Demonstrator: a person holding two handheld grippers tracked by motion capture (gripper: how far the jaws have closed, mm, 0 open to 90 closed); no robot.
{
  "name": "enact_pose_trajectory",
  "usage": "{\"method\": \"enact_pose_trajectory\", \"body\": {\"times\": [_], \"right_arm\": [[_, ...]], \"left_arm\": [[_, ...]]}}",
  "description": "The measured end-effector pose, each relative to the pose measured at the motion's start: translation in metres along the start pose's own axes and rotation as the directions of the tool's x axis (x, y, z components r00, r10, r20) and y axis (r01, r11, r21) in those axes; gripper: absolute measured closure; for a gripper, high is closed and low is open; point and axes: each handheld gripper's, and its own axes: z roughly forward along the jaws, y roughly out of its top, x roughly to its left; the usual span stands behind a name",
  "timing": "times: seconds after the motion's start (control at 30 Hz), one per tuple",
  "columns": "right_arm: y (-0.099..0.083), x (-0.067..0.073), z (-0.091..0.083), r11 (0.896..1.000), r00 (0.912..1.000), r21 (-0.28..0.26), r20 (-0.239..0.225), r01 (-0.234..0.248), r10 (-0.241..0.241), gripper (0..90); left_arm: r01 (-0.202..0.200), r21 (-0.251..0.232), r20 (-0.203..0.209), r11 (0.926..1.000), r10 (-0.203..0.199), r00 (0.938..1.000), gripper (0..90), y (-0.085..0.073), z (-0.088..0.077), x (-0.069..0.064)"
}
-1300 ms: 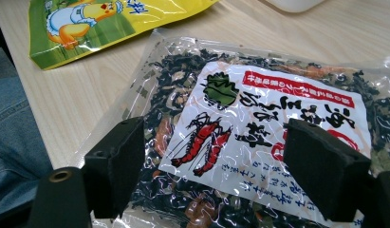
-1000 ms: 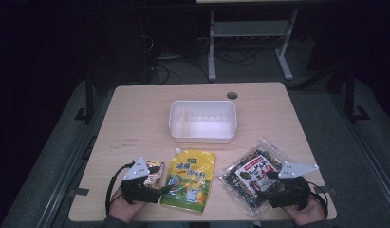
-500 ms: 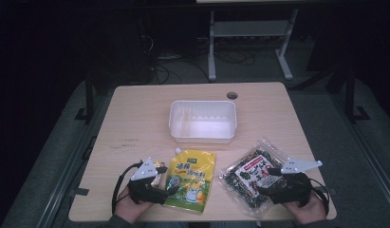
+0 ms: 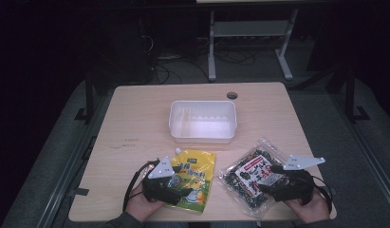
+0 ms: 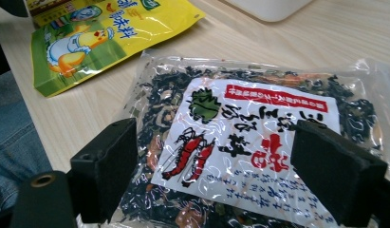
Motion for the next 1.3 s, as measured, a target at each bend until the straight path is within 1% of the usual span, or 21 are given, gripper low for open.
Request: {"method": "enact_pose_trajectory", "body": {"times": [0.17, 0.3, 0.4, 0.47, 0.53, 0.63, 0.73, 0.77, 0.8, 0.83, 0.9, 0.93, 1.0, 1.03, 1.1, 1.13, 1.17, 1.2, 1.23, 1.27, 1.3], "right_arm": [[0.002, -0.006, -0.006, 0.999, 0.9994, 0.021, 0.018, -0.031, 0.031, 15.3], [0.004, -0.016, -0.014, 0.998, 0.9967, 0.03, 0.054, -0.063, 0.061, 15.3], [0.005, -0.028, -0.021, 0.994, 0.9905, 0.017, 0.086, -0.109, 0.108, 17.1], [0.005, -0.033, -0.023, 0.991, 0.9875, 0.013, 0.092, -0.13, 0.128, 19.5], [0.006, -0.039, -0.026, 0.989, 0.9812, 0.021, 0.127, -0.15, 0.146, 21.8], [0.007, -0.046, -0.029, 0.984, 0.9735, 0.02, 0.153, -0.175, 0.17, 25.2], [0.007, -0.052, -0.032, 0.978, 0.9615, 0.032, 0.193, -0.205, 0.195, 28.2], [0.006, -0.055, -0.032, 0.974, 0.9552, 0.039, 0.208, -0.223, 0.211, 28.9], [0.004, -0.059, -0.032, 0.968, 0.9487, 0.051, 0.22, -0.244, 0.227, 31.0], [0.004, -0.059, -0.032, 0.968, 0.9487, 0.051, 0.22, -0.244, 0.227, 31.0], [0.001, -0.064, -0.032, 0.961, 0.9379, 0.07, 0.246, -0.269, 0.244, 32.4], [0.0, -0.066, -0.032, 0.955, 0.9307, 0.081, 0.26, -0.286, 0.257, 33.3], [-0.002, -0.07, -0.034, 0.948, 0.9215, 0.089, 0.278, -0.306, 0.271, 35.1], [-0.004, -0.072, -0.035, 0.943, 0.9148, 0.092, 0.288, -0.321, 0.283, 35.7], [-0.006, -0.075, -0.037, 0.933, 0.9037, 0.098, 0.301, -0.347, 0.304, 37.4], [-0.009, -0.077, -0.038, 0.922, 0.8916, 0.105, 0.315, -0.373, 0.325, 38.6], [-0.009, -0.077, -0.038, 0.922, 0.8916, 0.105, 0.315, -0.373, 0.325, 38.6], [-0.01, -0.078, -0.038, 0.917, 0.8871, 0.106, 0.318, -0.384, 0.335, 39.8], [-0.013, -0.081, -0.039, 0.905, 0.876, 0.112, 0.325, -0.41, 0.356, 41.0], [-0.014, -0.082, -0.039, 0.9, 0.8703, 0.113, 0.331, -0.42, 0.365, 42.0], [-0.014, -0.082, -0.039, 0.9, 0.8703, 0.113, 0.331, -0.42, 0.365, 42.0]], "left_arm": [[-0.017, 0.007, 0.024, 0.9998, 0.016, 0.9996, 18.1, 0.017, 0.009, -0.005], [-0.023, 0.027, 0.04, 0.9994, 0.022, 0.999, 18.2, 0.032, 0.022, -0.008], [-0.014, 0.047, 0.058, 0.9988, 0.011, 0.9983, 18.3, 0.041, 0.032, -0.01], [-0.025, 0.062, 0.072, 0.9978, 0.021, 0.9972, 18.8, 0.048, 0.04, -0.014], [-0.035, 0.074, 0.08, 0.9966, 0.029, 0.9964, 19.2, 0.054, 0.047, -0.016], [-0.044, 0.087, 0.092, 0.9953, 0.036, 0.9951, 20.0, 0.064, 0.058, -0.019], [-0.051, 0.114, 0.103, 0.9922, 0.04, 0.9939, 22.4, 0.073, 0.072, -0.022], [-0.057, 0.12, 0.106, 0.9911, 0.044, 0.9934, 23.8, 0.075, 0.075, -0.023], [-0.061, 0.128, 0.106, 0.9898, 0.048, 0.9933, 27.5, 0.077, 0.079, -0.024], [-0.063, 0.142, 0.105, 0.9879, 0.048, 0.9933, 27.5, 0.079, 0.083, -0.025], [-0.066, 0.171, 0.106, 0.9831, 0.048, 0.9932, 32.9, 0.082, 0.092, -0.026], [-0.065, 0.182, 0.103, 0.9811, 0.047, 0.9936, 35.9, 0.083, 0.096, -0.026], [-0.056, 0.198, 0.096, 0.9786, 0.038, 0.9947, 37.9, 0.084, 0.102, -0.027], [-0.06, 0.207, 0.096, 0.9765, 0.041, 0.9946, 39.1, 0.085, 0.106, -0.027], [-0.06, 0.213, 0.095, 0.9752, 0.041, 0.9946, 41.4, 0.086, 0.11, -0.028], [-0.057, 0.218, 0.095, 0.9743, 0.037, 0.9948, 44.3, 0.087, 0.113, -0.029], [-0.061, 0.221, 0.095, 0.9735, 0.04, 0.9946, 44.3, 0.087, 0.115, -0.029], [-0.062, 0.226, 0.092, 0.9722, 0.042, 0.9948, 46.8, 0.088, 0.117, -0.03], [-0.072, 0.247, 0.09, 0.9662, 0.051, 0.9946, 51.3, 0.089, 0.121, -0.031], [-0.072, 0.247, 0.09, 0.9662, 0.051, 0.9946, 52.6, 0.089, 0.121, -0.031], [-0.069, 0.251, 0.092, 0.9655, 0.048, 0.9946, 52.6, 0.089, 0.123, -0.031]]}}
